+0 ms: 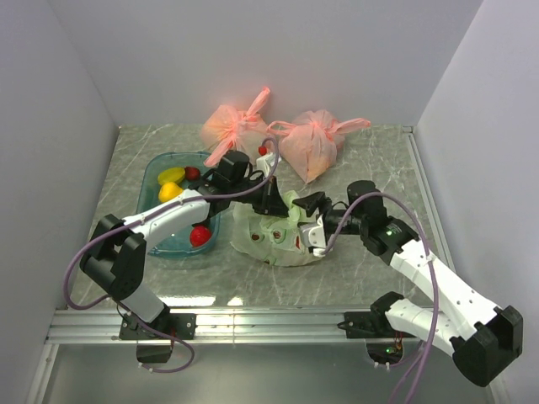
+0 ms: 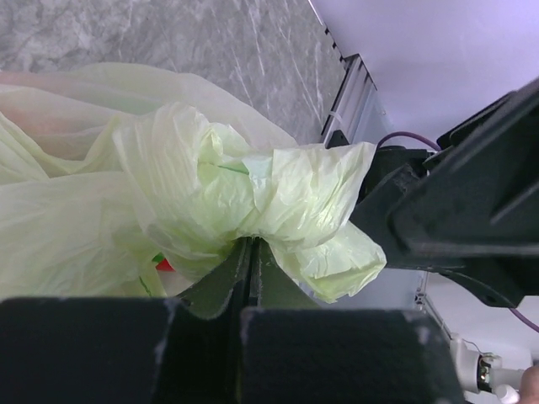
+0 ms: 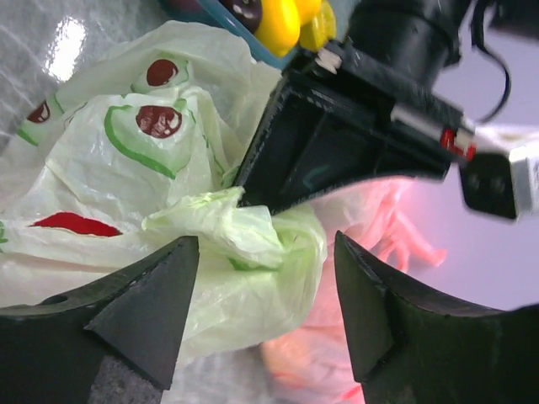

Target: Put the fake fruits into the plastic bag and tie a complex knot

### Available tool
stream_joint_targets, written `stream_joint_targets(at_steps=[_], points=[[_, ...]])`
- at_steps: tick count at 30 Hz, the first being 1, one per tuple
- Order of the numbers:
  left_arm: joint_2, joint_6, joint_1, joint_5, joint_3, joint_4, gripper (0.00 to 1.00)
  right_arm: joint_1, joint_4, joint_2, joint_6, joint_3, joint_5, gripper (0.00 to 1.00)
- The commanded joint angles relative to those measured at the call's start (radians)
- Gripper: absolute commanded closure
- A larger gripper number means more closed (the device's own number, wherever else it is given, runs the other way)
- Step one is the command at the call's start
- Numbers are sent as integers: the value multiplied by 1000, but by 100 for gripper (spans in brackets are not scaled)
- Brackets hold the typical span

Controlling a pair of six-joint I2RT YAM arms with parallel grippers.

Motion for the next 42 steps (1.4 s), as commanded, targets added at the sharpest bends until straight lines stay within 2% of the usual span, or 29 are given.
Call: stream_joint_targets(at_steps=[1, 5, 7, 9, 10, 11, 12, 13, 14, 17, 18, 20, 23, 29, 31, 40, 42], points=[[7, 14, 3, 37, 55, -9, 100, 29, 10, 12, -144, 3, -37, 31], [6, 8, 4, 53, 72, -32, 100, 47, 3, 22, -220, -3, -45, 43], [6, 8, 4, 60, 81, -38, 100, 59, -28, 28, -256, 10, -39, 46], [7, 8, 6, 63, 92, -55, 100, 62, -78, 45, -270, 29, -37, 57], [7, 11, 6, 65, 95, -61, 100, 65, -93, 52, -270, 50, -34, 64], [1, 21, 6, 57, 98, -72, 100, 70, -93, 68, -253, 58, -30, 85], [-5, 27, 6, 50, 97, -89, 100, 72, -65, 75, -181, 69, -12, 99], [-14, 32, 9, 42, 89, -94, 100, 73, -35, 78, -120, 84, -2, 100], [-43, 40, 17, 16, 80, -95, 100, 73, 45, 88, 35, 95, 10, 100], [-111, 55, 38, -13, 31, -107, 100, 72, 164, 121, 274, 165, 99, 100], [-126, 61, 40, -32, 14, -120, 100, 67, 188, 127, 434, 182, 133, 100], [-161, 77, 38, -46, -3, -140, 100, 56, 234, 131, 633, 221, 185, 100], [-192, 74, 40, -79, -63, -135, 100, 44, 284, 105, 794, 213, 206, 100], [-147, 41, -9, -131, -81, -91, 100, 49, 294, 92, 995, 210, 239, 100], [-122, 25, -31, -168, -77, -81, 100, 52, 292, 98, 1017, 214, 236, 100], [21, -80, -51, -145, -17, 85, 100, 99, 276, 86, 1077, 179, 199, 100], [29, -86, -48, -126, -18, 103, 100, 99, 182, 89, 1050, 190, 205, 81]])
